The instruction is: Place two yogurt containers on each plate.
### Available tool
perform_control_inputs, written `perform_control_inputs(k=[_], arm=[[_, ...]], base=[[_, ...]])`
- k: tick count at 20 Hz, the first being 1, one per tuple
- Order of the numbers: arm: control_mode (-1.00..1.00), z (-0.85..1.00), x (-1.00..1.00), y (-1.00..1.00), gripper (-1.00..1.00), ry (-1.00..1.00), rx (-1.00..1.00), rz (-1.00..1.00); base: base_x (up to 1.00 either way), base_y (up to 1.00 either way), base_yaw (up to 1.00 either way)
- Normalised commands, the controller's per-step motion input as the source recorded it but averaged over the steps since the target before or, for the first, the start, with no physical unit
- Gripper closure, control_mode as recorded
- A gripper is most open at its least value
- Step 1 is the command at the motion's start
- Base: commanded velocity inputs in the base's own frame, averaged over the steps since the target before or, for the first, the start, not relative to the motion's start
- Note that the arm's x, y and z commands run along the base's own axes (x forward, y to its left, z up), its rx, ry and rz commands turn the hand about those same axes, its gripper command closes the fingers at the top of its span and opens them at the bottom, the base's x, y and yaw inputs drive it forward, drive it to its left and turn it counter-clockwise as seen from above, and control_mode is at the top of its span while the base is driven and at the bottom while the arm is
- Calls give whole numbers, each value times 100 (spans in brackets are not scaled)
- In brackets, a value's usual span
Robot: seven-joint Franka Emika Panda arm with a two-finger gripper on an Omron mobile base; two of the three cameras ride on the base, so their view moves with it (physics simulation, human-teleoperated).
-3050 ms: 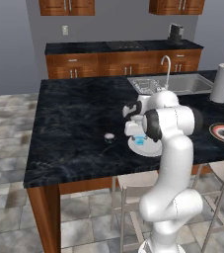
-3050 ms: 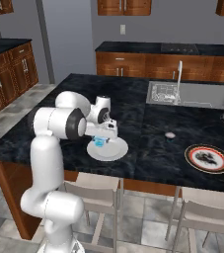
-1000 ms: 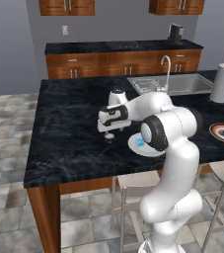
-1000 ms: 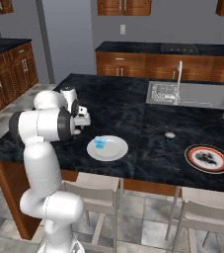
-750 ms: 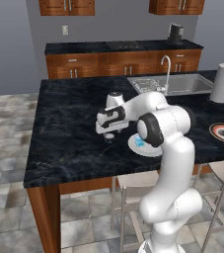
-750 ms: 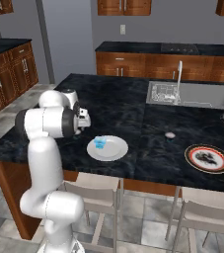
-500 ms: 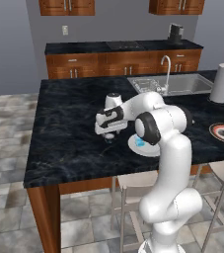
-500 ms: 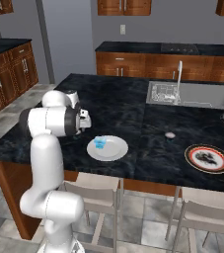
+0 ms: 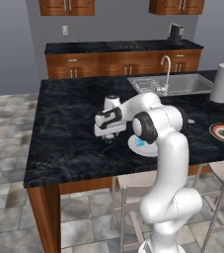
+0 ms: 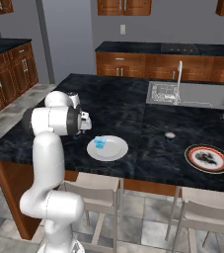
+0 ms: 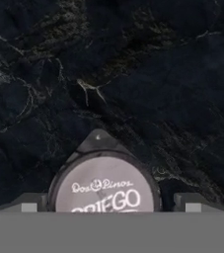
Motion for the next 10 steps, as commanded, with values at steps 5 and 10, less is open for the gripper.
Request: perform_control_inputs(k=[5,10], arm=[[-100,-21,7,6,-100,3,0,0],[-100,-15,5,2,-100,2,0,0]], base=[[0,0,0],[0,0,0]])
